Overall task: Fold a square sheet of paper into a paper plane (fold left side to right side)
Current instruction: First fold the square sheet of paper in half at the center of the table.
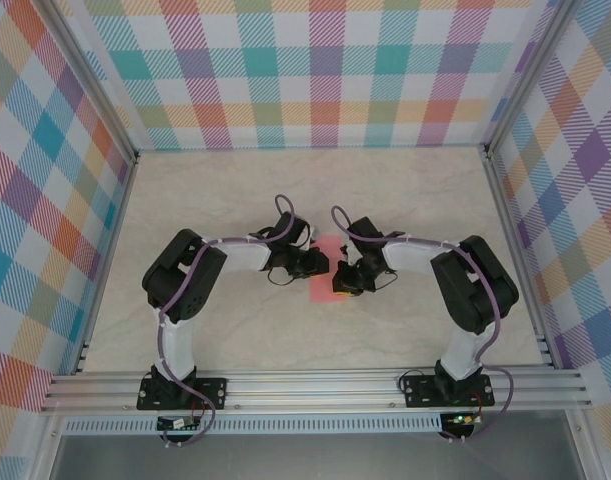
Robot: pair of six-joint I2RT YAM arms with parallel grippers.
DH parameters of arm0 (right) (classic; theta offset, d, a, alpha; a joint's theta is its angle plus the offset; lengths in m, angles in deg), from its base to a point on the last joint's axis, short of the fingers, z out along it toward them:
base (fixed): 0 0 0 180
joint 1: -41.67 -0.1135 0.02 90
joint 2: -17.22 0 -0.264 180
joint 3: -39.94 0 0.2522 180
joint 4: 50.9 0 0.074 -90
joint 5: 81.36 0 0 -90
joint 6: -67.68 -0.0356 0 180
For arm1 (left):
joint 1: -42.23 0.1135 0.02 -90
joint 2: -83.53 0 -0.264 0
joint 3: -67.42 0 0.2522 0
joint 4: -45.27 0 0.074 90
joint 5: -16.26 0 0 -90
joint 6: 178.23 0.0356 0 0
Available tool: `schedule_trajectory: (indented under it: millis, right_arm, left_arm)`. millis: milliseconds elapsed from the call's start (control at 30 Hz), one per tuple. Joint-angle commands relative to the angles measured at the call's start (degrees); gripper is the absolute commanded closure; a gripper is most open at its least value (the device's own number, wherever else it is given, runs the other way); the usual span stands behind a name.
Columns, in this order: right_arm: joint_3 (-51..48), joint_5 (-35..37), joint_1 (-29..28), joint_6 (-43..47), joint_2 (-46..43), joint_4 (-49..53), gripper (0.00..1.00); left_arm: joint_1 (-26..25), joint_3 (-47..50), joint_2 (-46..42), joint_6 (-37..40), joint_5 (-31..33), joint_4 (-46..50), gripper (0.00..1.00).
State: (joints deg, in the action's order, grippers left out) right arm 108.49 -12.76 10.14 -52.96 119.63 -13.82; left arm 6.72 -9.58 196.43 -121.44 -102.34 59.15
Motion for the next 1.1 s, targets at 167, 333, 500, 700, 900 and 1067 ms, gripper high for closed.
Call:
schedule_trajectory:
  millis: [167,333,500,700,900,1067]
  right_arm:
    - [-0.82,9.63,0.28,2.80,3.92,7.87,0.87]
    - [-0.95,9.90,0.33,2.99,3.96,7.89,0.87]
    - [-1.08,9.81,0.32,3.12,3.87,7.80,0.87]
    - [-1.35,9.80,0.39,3.21,3.59,7.86,0.87]
    - [-1.61,9.98,0.26,3.30,3.46,8.02,0.87]
    - [-1.95,9.85,0.28,3.30,3.37,7.82,0.87]
  left_arm:
    - [2.93,-2.10,1.70,0.49,8.03,2.96,0.80]
    - [4.19,-3.26,1.67,0.25,9.96,3.27,0.80]
    - [5.39,-5.64,2.81,0.41,10.14,3.53,0.80]
    - [6.50,-10.31,5.59,1.42,9.35,5.06,0.80]
    - [8.38,-13.38,7.79,2.13,10.17,6.58,0.80]
    - [9.96,-14.69,9.44,2.28,9.86,6.48,0.80]
